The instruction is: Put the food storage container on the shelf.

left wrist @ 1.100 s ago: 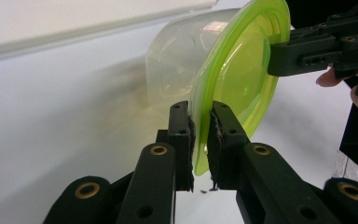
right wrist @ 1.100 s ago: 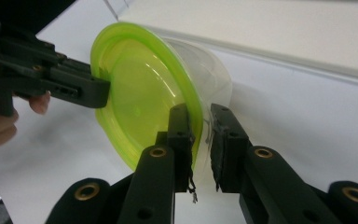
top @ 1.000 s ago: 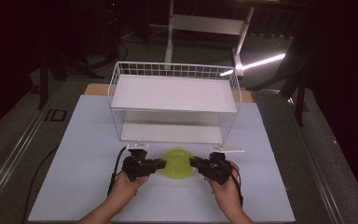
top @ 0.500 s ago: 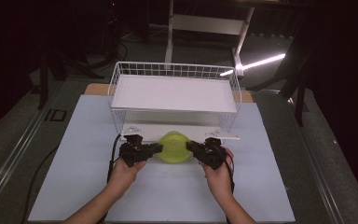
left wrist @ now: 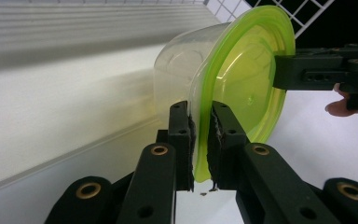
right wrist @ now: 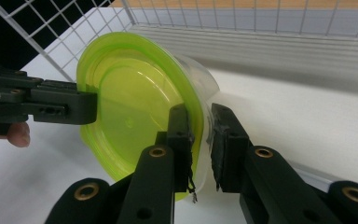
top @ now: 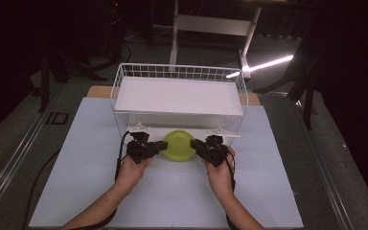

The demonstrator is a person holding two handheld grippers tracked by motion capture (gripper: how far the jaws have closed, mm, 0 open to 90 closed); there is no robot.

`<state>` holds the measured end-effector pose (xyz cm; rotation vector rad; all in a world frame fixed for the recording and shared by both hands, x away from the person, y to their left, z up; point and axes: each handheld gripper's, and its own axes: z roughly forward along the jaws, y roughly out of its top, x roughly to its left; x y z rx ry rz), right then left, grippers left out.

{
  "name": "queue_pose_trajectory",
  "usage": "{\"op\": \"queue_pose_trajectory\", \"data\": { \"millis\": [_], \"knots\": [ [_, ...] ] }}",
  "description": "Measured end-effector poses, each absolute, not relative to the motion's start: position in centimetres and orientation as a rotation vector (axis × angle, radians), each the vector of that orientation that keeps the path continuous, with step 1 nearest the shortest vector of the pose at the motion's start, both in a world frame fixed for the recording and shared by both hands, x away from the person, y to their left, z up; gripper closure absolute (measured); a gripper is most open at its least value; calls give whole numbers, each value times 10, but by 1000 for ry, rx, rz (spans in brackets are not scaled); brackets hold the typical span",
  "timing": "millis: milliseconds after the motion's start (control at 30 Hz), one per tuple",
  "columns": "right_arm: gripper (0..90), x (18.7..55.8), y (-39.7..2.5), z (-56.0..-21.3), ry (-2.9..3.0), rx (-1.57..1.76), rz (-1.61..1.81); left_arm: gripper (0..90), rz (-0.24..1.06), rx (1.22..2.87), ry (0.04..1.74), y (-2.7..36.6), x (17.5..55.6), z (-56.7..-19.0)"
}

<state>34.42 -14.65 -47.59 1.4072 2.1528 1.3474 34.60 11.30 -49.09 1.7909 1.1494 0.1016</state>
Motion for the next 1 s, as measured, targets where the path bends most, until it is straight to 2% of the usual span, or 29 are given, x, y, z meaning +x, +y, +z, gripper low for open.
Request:
{"op": "queue_pose_trajectory", "data": {
  "millis": [767, 1000],
  "knots": [
    [764, 366, -140, -487, 2085, 1376, 1312, 808, 139, 1741, 1158, 112, 367, -503],
    [759, 370, -139, -488, 2082, 1387, 1306, 808, 110, 1722, 1170, 112, 368, -505]
  ]
}}
